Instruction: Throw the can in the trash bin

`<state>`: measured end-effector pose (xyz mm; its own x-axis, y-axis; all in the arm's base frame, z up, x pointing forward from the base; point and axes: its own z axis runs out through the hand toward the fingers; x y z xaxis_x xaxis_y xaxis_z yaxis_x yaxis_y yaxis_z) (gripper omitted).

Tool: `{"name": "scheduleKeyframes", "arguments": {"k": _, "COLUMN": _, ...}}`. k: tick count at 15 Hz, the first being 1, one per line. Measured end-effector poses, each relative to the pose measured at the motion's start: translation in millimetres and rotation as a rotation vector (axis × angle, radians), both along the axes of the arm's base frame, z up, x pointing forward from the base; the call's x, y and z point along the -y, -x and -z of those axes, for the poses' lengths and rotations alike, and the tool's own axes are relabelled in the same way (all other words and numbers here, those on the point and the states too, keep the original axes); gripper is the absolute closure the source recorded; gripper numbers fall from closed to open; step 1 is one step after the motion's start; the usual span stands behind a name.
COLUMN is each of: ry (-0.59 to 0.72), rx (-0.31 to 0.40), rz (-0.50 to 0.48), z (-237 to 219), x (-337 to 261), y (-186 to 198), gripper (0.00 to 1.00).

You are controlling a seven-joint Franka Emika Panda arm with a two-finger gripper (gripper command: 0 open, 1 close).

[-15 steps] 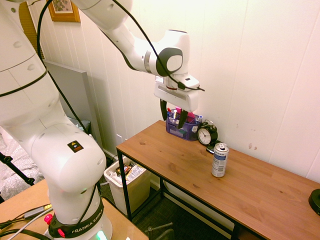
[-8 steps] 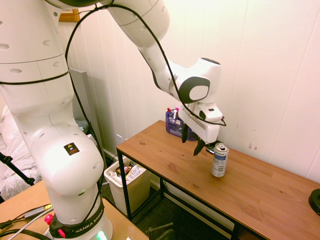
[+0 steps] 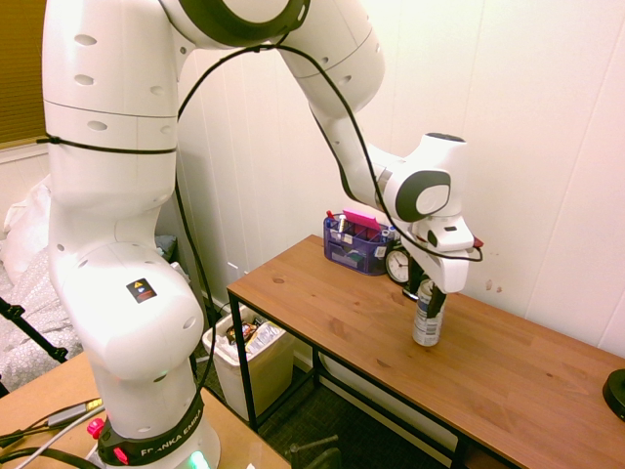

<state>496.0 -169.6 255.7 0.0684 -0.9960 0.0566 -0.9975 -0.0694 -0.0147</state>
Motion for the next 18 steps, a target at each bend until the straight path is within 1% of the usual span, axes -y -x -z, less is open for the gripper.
{"name": "scheduleKeyframes", "arguments": {"k": 1, "ry": 0.002, "rx": 0.005, "rz": -0.001, "z": 0, "x": -2, "y": -1, "gripper": 1.0}}
{"name": "scheduleKeyframes", "arguments": {"k": 4, "ry": 0.016, "rx": 0.017, "rz": -0.011, "z": -2, "x": -7, "y": -5, "gripper": 1.0}}
{"name": "scheduleKeyframes", "arguments": {"k": 14, "ry": 0.038, "rx": 0.012, "rz": -0.019, "z": -2, "x": -2, "y": -3, "gripper": 1.0}}
{"name": "scheduleKeyframes", "arguments": {"k": 16, "ry": 0.043, "rx": 0.025, "rz": -0.032, "z": -3, "x": -8, "y": -5, "gripper": 1.0}}
{"name": "scheduleKeyframes", "arguments": {"k": 18, "ry": 0.054, "rx": 0.066, "rz": -0.064, "z": -17, "x": -27, "y": -9, "gripper": 1.0}}
